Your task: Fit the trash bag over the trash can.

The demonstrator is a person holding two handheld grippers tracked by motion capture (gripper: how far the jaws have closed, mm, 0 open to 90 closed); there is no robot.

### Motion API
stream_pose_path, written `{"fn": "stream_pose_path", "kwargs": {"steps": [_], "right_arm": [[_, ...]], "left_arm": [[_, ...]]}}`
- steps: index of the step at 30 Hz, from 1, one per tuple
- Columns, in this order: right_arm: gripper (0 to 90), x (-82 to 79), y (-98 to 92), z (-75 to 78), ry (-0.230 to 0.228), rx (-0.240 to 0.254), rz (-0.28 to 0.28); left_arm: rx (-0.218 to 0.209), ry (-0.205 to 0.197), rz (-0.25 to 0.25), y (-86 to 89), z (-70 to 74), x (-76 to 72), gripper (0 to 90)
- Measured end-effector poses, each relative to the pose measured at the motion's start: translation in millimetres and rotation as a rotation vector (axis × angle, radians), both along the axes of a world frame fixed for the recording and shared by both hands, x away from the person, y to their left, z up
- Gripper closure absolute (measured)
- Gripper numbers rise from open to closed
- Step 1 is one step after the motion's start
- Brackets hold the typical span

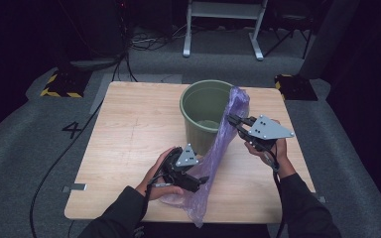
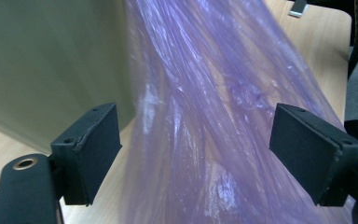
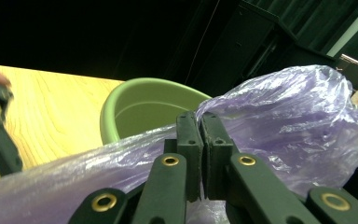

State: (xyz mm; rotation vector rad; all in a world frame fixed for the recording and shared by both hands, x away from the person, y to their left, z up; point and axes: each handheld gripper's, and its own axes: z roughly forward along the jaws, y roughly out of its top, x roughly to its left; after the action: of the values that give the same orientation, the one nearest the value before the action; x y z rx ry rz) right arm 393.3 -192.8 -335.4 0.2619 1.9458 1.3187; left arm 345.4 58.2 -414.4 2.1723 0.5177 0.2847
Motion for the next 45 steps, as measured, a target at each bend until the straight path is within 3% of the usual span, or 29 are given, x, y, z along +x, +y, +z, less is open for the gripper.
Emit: {"fn": "stream_pose_path", "kwargs": {"steps": [7,13,14,16,21,23,27,31,34,38,40,43,45], "right_arm": [[88.1,-1.7,5.8,7.3,-0.017,0.009,0.046],[87.9,-0.6,10.2,13.4,-0.021,0.022,0.084],[87.9,0.0,10.6,13.7,-0.018,0.023,0.094],[87.8,1.2,11.7,13.6,-0.015,0.02,0.091],[87.3,8.5,8.5,12.3,0.019,0.041,0.076],[87.3,13.4,7.5,11.4,0.04,0.038,0.076],[84.2,22.0,6.8,13.6,0.077,0.053,0.068],[69.2,24.1,9.1,16.1,0.104,0.053,0.057],[46.4,24.2,10.9,16.9,0.139,0.043,0.035],[33.7,16.9,9.6,19.2,0.156,0.022,0.034],[39.6,11.2,5.7,20.3,0.146,0.019,0.047],[38.6,1.9,-6.7,24.1,0.132,0.05,0.056],[38.6,-1.7,-17.5,26.7,0.125,0.071,0.028]], "left_arm": [[-0.017,0.04,0.01,-1.5,-12.9,15.1,21.2],[-0.01,0.042,0.034,-5.2,-23.0,25.9,34.3],[-0.013,0.042,0.024,-5.7,-24.5,27.2,38.5],[0.013,0.01,0.02,-7.8,-26.6,27.5,55.5],[0.011,-0.034,0.0,-7.6,-28.4,25.7,80.8],[0.01,-0.059,0.004,-5.3,-27.8,24.5,87.1],[-0.038,-0.079,0.022,2.9,-25.2,24.2,89.0],[-0.069,-0.084,0.033,11.8,-21.9,23.5,89.4],[-0.083,-0.082,0.044,17.0,-21.6,23.9,89.5],[-0.091,-0.075,0.056,23.6,-21.4,24.2,89.6],[-0.095,-0.072,0.06,26.9,-21.3,24.7,89.6],[-0.094,-0.07,0.065,30.7,-22.3,24.8,89.6],[-0.094,-0.068,0.066,32.2,-22.9,25.1,89.6]]}}
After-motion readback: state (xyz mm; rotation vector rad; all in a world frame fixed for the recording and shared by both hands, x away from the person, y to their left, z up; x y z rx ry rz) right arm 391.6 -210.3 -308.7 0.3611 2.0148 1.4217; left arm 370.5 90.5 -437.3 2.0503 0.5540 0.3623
